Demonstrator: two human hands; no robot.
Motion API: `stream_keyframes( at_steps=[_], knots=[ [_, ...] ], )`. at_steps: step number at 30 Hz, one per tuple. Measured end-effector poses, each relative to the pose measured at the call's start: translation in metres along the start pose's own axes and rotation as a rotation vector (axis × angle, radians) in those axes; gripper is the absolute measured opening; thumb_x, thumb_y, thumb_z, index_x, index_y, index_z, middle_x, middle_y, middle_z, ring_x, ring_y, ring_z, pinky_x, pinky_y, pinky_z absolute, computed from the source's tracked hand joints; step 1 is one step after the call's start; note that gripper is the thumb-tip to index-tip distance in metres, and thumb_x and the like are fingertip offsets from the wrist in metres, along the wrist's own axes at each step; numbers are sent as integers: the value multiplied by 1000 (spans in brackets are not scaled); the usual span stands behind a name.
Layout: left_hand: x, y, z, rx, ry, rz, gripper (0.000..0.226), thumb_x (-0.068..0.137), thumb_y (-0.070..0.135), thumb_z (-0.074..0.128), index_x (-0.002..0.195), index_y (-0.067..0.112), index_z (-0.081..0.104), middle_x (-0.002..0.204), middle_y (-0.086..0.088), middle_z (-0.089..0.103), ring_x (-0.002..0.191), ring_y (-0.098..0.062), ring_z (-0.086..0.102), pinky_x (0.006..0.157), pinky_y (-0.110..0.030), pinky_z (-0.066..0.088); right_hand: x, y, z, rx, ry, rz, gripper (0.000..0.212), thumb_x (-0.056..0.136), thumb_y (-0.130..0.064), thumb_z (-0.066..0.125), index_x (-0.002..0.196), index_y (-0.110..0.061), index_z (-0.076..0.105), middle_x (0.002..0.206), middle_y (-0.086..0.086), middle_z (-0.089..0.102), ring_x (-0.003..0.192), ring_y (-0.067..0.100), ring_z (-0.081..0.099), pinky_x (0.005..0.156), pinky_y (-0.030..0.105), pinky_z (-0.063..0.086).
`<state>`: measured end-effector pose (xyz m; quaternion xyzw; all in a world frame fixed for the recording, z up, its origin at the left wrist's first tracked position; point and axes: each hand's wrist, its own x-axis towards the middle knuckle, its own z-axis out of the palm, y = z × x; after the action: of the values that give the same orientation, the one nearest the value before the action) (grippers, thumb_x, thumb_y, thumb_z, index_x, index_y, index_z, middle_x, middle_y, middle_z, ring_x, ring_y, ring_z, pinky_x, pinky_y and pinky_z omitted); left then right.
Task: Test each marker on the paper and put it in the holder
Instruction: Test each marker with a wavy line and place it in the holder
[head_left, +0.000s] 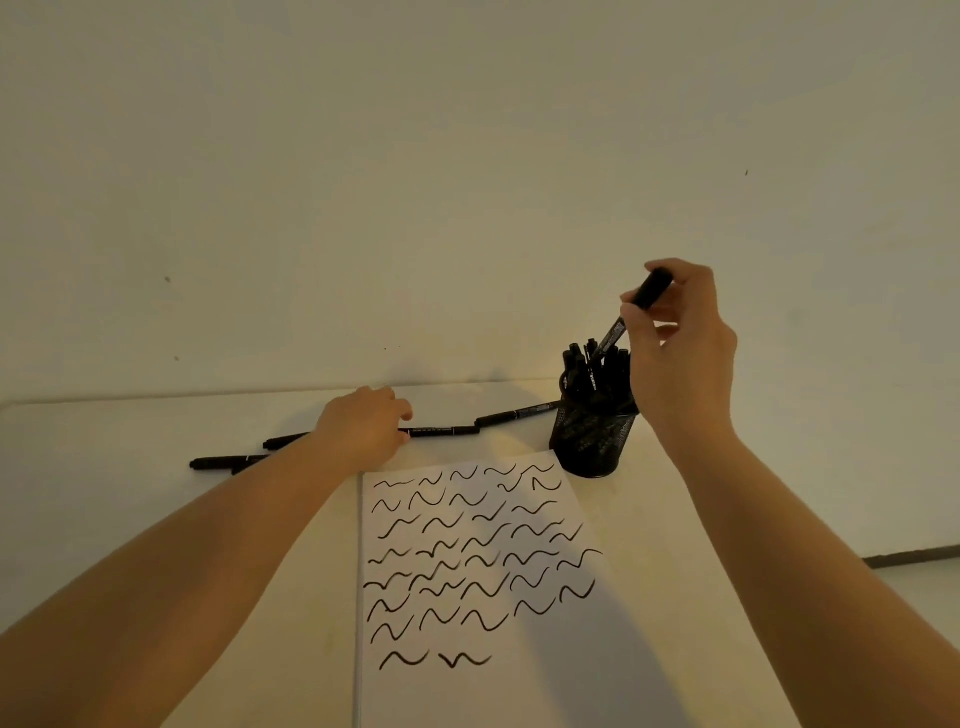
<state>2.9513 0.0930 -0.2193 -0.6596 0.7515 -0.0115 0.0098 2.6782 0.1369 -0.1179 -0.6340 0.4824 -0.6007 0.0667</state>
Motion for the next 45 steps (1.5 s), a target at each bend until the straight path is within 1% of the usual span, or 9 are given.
stream_keyframes(
  at_steps=[5, 10, 16, 24, 29, 34, 37, 41, 45],
  knots=[
    [2, -1, 13, 85, 58, 24, 30, 93, 37, 42, 118, 26, 54, 116, 1, 55, 107, -21, 51, 76, -30, 36, -7, 17, 14, -115, -78, 51, 30, 90, -14, 53, 116, -25, 45, 98, -6, 63, 82, 10, 60, 73, 30, 50],
    [4, 1, 15, 63, 97, 12, 22, 92, 36, 44, 107, 26, 57, 108, 2, 58, 102, -21, 53, 76, -31, 37, -10, 29, 23, -287, -165, 10, 38, 89, -16, 56, 123, -25, 43, 91, -4, 60, 80, 20, 61, 73, 39, 51],
    [4, 0, 21, -22, 136, -3, 22, 92, 33, 46, 105, 19, 57, 105, 0, 58, 99, -22, 54, 81, -35, 44, -19, 40, 29, -414, -218, -65, 29, 91, -15, 51, 119, -19, 50, 97, 3, 65, 80, 28, 62, 67, 38, 49],
    [-4, 5, 17, -211, 282, -27, 19, 94, 31, 45, 102, 16, 53, 103, -1, 54, 83, -24, 55, 66, -35, 43, -24, 47, 31, -541, -249, -176, 19, 90, -14, 53, 105, -8, 63, 86, 11, 69, 74, 32, 60, 69, 37, 40],
    [-18, 15, 9, -311, 323, -28, 19, 93, 33, 46, 102, 18, 52, 103, 2, 56, 82, -20, 53, 72, -36, 46, -25, 51, 31, -582, -294, -193, 28, 90, -15, 53, 116, -9, 62, 79, 11, 69, 74, 31, 58, 70, 39, 41],
    [-49, 33, -2, -584, 280, -53, 13, 93, 31, 46, 102, 21, 49, 93, 4, 66, 83, -16, 62, 76, -41, 51, -36, 46, 23, -658, -250, -276, 39, 85, -15, 62, 122, -4, 57, 100, 15, 66, 98, 38, 54, 81, 46, 42],
    [-76, 48, -12, -823, 272, -37, 4, 91, 29, 49, 88, 31, 47, 85, 10, 67, 82, -8, 63, 77, -34, 51, -57, 25, 22, -529, -129, -288, 33, 85, -20, 58, 115, -7, 61, 99, 8, 64, 95, 32, 54, 79, 36, 40],
    [-111, 72, -21, -1229, 169, 6, 10, 88, 21, 55, 83, 30, 54, 70, 13, 70, 66, 1, 63, 64, -18, 50, -96, -13, 26, 4, -440, 134, 20, 92, -37, 46, 100, -32, 64, 76, -18, 58, 71, -3, 54, 61, 13, 36],
    [-139, 79, -17, -1300, 76, 34, 6, 87, 23, 57, 86, 28, 60, 71, 18, 70, 63, 3, 62, 58, -11, 48, -130, -29, 27, 264, -405, 343, 21, 93, -28, 46, 85, -34, 64, 53, -13, 51, 51, -1, 44, 49, 11, 35]
  ],
)
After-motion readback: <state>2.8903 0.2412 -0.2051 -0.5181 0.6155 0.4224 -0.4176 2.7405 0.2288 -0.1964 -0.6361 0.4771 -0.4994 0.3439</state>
